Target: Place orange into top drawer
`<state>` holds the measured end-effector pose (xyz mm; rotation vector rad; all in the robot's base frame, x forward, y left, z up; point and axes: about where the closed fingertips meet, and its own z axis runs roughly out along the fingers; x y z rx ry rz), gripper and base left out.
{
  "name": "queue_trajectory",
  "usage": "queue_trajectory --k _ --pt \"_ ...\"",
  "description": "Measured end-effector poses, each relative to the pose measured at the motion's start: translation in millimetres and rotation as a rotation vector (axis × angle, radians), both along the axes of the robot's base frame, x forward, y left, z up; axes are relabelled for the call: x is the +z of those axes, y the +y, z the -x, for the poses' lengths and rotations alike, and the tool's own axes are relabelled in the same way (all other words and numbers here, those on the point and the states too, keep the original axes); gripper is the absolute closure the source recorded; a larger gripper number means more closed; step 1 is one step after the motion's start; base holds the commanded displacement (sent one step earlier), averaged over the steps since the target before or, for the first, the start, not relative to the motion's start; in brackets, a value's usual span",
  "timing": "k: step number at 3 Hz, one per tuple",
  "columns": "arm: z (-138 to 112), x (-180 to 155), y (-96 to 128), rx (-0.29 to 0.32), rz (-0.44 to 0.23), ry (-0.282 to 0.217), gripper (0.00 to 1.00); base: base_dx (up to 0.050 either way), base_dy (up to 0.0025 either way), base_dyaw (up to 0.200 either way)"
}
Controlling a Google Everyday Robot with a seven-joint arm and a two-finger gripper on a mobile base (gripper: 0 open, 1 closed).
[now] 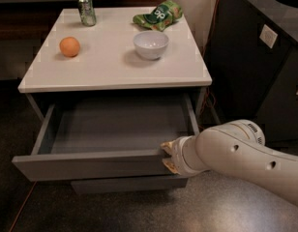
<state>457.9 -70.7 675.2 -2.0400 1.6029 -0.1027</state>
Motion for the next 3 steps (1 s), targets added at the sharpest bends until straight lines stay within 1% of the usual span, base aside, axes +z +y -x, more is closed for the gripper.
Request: queue_trajectory --k 1,2,3 --pt "2 1 1 0.003 -0.004 0.002 0.2 0.0 0.0 0.0" --pt "28 7 9 0.035 -0.042 0.018 0.0 0.0 0.0 0.0" --pt "35 33 20 0.062 -0.073 0.03 0.0 0.0 0.0 0.0"
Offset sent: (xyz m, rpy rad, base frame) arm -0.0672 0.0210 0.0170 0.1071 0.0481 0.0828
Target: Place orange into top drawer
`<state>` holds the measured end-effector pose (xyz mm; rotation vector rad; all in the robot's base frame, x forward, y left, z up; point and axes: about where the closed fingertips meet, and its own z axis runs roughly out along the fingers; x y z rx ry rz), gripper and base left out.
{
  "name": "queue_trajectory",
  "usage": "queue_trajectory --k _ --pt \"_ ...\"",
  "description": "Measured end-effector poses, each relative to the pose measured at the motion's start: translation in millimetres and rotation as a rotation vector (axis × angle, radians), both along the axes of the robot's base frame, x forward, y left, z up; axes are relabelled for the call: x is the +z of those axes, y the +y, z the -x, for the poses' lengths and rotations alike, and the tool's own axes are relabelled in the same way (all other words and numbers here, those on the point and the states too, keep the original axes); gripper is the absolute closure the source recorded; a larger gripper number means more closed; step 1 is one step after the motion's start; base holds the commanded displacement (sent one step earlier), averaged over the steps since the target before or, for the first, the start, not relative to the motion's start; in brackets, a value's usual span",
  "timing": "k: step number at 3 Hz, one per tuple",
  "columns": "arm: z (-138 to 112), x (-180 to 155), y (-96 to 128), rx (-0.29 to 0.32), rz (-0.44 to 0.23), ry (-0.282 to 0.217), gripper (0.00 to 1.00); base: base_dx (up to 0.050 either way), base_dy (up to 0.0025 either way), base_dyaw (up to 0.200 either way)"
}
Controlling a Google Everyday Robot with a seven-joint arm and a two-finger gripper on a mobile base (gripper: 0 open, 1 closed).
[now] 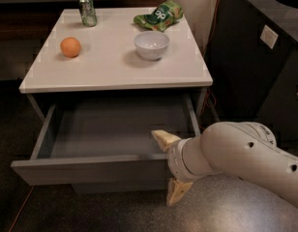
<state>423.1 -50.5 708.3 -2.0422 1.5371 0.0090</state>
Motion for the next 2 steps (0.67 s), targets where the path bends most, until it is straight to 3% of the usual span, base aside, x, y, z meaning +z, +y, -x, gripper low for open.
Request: queue_trajectory --k 1,2 --pt "-11 17 6 0.012 -0.025 0.042 0.0 0.0 0.0 0.0" --pt "-41 43 34 0.039 -0.097 0.135 0.0 0.0 0.0 0.0"
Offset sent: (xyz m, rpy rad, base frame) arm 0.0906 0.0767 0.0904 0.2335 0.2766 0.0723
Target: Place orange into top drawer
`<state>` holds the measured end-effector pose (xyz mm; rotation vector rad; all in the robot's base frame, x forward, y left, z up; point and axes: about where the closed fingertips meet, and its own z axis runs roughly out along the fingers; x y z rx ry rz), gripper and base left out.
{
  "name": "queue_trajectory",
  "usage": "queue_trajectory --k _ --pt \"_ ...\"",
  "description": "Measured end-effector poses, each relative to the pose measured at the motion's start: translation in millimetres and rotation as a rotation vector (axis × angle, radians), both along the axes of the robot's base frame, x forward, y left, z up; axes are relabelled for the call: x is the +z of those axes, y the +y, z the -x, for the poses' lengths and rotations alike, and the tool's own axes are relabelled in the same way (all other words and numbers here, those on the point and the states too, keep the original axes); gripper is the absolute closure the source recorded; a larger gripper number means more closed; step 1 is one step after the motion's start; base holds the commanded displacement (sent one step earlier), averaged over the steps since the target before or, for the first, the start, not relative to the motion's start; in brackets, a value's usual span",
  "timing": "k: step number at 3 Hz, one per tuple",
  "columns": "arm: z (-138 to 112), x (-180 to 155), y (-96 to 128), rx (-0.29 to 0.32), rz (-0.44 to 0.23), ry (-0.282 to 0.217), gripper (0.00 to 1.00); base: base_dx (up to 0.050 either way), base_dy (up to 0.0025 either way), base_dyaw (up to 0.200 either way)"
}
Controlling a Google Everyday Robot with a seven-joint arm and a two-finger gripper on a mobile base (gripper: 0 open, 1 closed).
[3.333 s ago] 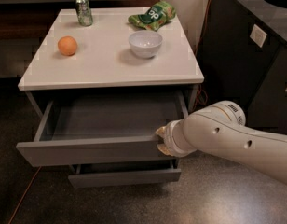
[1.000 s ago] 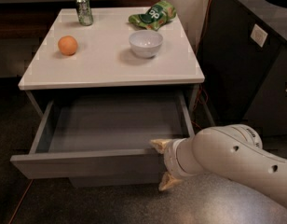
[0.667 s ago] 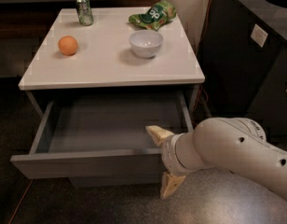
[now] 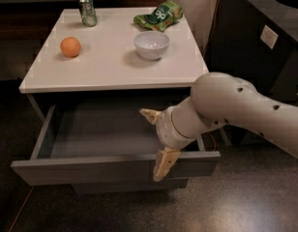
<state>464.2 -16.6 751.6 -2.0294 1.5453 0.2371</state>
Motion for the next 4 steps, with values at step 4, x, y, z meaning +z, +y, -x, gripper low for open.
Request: queue_trajectory --k 4 --pt "-53 68 76 -0.017 -0.151 0.095 0.0 0.012 0.00001 0.0"
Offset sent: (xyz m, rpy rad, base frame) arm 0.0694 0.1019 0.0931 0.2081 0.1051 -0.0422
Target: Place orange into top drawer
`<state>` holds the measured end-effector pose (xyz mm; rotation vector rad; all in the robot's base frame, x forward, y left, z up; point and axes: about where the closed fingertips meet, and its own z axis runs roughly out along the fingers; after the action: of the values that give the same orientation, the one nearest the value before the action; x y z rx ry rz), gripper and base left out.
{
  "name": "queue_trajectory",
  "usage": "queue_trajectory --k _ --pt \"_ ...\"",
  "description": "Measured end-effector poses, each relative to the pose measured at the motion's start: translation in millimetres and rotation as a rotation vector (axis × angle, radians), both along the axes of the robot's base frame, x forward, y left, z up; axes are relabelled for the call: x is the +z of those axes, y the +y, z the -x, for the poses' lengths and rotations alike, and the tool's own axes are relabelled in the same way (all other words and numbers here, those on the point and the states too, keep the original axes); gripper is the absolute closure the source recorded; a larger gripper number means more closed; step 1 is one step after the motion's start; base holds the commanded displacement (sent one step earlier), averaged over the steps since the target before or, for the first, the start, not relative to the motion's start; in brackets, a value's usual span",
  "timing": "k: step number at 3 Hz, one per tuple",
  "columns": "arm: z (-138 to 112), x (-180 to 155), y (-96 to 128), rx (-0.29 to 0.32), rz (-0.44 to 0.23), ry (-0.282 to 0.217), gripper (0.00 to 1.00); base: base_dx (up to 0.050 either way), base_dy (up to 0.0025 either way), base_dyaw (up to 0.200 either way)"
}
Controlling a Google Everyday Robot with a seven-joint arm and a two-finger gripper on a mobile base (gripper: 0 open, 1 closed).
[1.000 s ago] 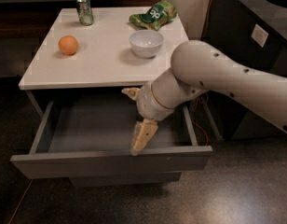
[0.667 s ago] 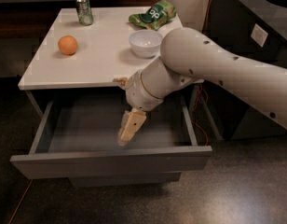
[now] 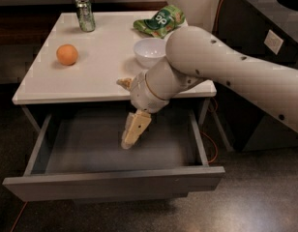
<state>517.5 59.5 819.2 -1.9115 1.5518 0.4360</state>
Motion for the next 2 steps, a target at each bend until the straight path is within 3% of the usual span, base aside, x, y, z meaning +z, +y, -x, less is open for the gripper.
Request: queue_trajectory --k 1,2 --pt "-32 13 27 -0.011 -0.001 0.019 0.0 0.0 0.0 0.0" --pt "-96 31 71 -0.051 -0.046 0.071 0.0 0.0 0.0 0.0"
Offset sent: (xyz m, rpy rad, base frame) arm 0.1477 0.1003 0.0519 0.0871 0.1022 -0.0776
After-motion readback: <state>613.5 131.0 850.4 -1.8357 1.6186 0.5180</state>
